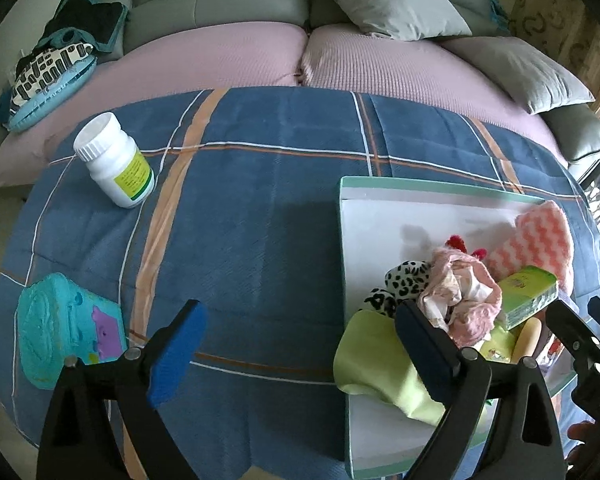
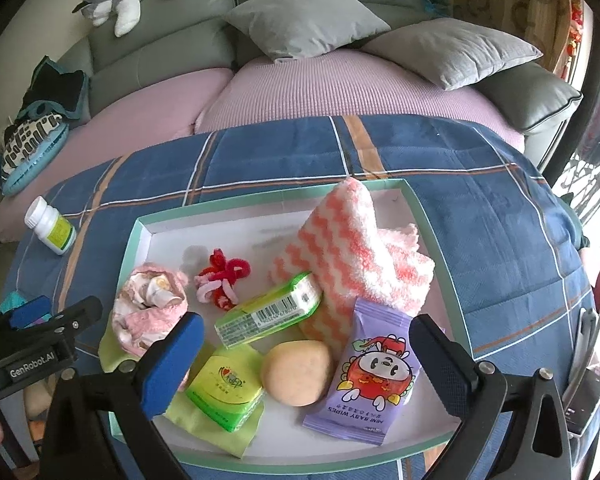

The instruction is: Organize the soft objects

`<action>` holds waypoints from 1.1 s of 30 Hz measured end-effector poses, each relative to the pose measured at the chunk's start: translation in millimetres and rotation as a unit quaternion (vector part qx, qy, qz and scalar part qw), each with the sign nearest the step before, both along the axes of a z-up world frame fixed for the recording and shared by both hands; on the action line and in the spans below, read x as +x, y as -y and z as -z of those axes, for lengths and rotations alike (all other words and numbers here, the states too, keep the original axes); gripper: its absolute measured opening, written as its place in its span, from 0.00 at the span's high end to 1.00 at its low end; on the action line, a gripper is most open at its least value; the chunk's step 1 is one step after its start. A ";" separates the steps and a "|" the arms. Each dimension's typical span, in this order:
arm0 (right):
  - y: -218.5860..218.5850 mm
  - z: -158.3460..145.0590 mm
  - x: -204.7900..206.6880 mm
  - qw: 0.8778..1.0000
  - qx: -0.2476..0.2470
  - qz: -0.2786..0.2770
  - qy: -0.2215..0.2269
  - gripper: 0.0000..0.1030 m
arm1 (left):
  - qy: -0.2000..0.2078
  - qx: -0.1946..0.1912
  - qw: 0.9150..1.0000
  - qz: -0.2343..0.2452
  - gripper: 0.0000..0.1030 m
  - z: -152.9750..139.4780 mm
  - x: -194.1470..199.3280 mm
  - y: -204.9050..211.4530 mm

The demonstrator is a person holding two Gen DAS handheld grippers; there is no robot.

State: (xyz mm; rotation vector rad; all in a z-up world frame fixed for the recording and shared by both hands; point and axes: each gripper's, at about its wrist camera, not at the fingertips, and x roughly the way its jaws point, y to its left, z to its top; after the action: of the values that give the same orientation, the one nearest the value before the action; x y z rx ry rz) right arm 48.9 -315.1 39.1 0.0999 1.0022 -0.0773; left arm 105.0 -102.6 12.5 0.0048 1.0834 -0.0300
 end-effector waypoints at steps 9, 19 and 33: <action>-5.0 0.2 -1.0 1.000 -0.003 -0.006 -0.005 0.00 | -0.007 -0.001 1.000 0.005 0.07 -4.3 -1.5 -0.4; -16.4 -13.8 -13.2 1.000 -0.004 -0.014 -0.002 0.00 | 0.009 0.020 1.000 0.003 0.07 -19.1 -16.6 -3.5; -32.6 -8.2 -42.9 0.999 -0.012 -0.025 -0.027 0.00 | 0.036 0.054 0.998 -0.019 0.07 -31.6 -51.8 -21.8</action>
State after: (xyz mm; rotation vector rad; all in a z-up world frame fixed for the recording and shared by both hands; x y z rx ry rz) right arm 6.1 -282.5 47.4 0.0499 1.0561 -0.0460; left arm 53.2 -80.8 44.1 0.0813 1.0122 0.0624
